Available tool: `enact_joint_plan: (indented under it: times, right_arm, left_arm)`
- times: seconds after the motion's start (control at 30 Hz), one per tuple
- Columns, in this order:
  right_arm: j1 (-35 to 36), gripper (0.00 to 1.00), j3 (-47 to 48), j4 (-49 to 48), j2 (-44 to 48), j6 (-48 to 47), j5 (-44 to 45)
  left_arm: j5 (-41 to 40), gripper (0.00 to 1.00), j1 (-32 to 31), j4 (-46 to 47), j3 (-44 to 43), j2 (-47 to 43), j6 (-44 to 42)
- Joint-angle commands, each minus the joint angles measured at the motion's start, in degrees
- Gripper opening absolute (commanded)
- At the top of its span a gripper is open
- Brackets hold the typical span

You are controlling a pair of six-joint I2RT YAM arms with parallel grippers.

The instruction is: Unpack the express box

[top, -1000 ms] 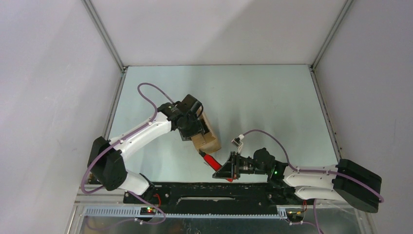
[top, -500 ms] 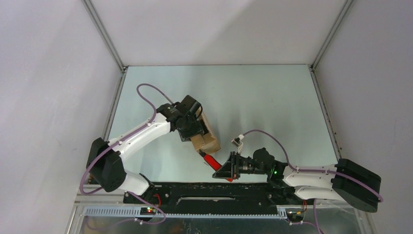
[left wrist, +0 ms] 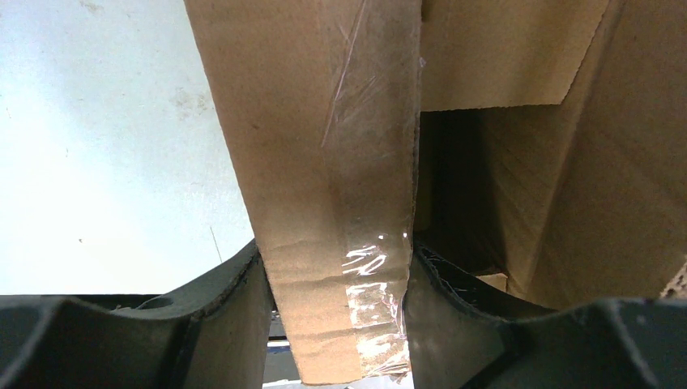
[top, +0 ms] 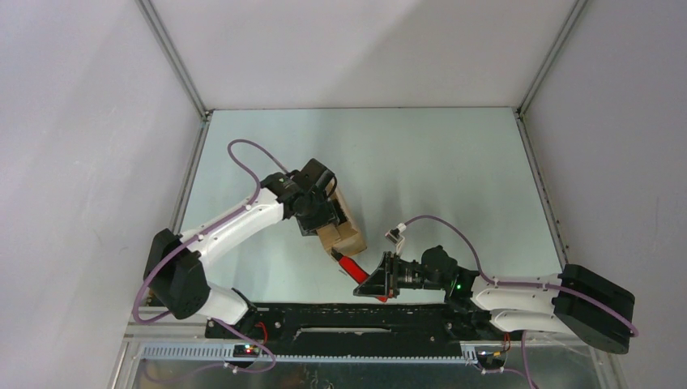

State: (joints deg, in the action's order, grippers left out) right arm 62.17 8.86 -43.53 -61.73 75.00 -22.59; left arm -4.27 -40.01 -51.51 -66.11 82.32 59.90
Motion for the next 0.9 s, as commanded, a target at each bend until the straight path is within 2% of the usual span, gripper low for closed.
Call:
enact_joint_plan:
  times: [0.0, 0.87]
  right_arm:
    - [-0.01, 0.0, 1.95, -2.31, 0.39, -0.26, 0.86]
    - [-0.08, 0.0, 1.87, -2.06, 0.19, 0.13, 0.71]
  left_arm:
    - [0.14, 0.08, -0.47, 1.59, 0.85, -2.51, -0.14]
    - [-0.46, 0.08, -0.86, 0.69, -0.27, -2.19, -0.19]
